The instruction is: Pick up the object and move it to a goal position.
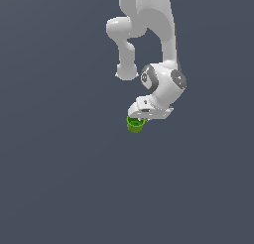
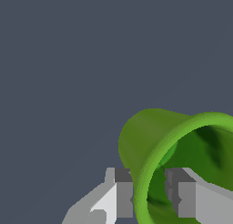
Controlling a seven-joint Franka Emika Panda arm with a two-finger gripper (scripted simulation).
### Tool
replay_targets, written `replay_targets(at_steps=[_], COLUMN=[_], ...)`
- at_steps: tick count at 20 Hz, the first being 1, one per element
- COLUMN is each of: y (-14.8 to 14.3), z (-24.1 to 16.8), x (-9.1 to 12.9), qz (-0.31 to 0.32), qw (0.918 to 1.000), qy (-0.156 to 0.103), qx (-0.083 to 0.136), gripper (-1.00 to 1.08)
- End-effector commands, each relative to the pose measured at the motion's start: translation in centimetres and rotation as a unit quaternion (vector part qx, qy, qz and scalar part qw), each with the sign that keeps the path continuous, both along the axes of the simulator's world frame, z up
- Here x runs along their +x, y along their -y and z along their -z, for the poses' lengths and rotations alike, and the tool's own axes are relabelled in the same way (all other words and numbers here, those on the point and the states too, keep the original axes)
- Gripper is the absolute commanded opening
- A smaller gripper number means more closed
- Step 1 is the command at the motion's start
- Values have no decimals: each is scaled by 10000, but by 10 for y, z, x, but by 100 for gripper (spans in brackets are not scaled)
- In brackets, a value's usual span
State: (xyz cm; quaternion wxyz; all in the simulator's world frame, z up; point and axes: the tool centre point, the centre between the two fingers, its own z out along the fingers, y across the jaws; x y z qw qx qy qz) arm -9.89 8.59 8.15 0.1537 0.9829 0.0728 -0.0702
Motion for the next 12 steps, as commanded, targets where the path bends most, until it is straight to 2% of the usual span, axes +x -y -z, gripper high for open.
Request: replay_targets(at_steps=[1,7,12], y=[-21,-64,-74], z=[-7,-20,-23], x=[-6,-21,-22], qz=[-11,-11,-8], qw=[10000,10000,10000], qy=[10,7,6], qx=[0,-2,2], gripper=[-100,-100,-100])
